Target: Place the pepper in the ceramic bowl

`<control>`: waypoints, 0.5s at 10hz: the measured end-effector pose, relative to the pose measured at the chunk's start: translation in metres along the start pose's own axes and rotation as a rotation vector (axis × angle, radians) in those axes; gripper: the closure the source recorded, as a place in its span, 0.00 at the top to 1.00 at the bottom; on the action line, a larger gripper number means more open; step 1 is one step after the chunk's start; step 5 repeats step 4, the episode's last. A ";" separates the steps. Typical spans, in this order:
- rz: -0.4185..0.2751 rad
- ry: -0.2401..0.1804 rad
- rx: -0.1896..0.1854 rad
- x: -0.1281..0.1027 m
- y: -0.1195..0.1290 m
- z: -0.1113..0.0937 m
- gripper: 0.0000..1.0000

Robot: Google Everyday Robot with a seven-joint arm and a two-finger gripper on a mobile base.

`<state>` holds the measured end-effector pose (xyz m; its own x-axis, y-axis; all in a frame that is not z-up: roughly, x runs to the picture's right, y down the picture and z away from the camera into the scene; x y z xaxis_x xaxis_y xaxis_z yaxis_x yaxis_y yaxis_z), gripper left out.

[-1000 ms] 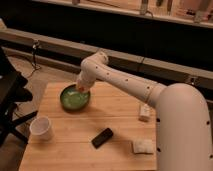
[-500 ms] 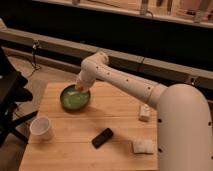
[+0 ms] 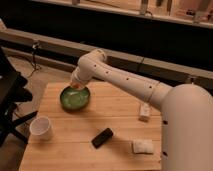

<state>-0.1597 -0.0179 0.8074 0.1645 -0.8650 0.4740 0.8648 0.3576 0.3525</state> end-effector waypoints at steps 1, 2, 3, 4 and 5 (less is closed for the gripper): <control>0.010 0.002 -0.003 0.001 0.003 0.000 0.77; 0.022 -0.001 -0.007 0.003 0.008 0.002 0.69; 0.018 0.000 -0.004 0.003 0.010 0.006 0.58; 0.014 0.000 -0.001 0.004 0.009 0.006 0.46; 0.014 0.000 -0.001 0.004 0.009 0.006 0.46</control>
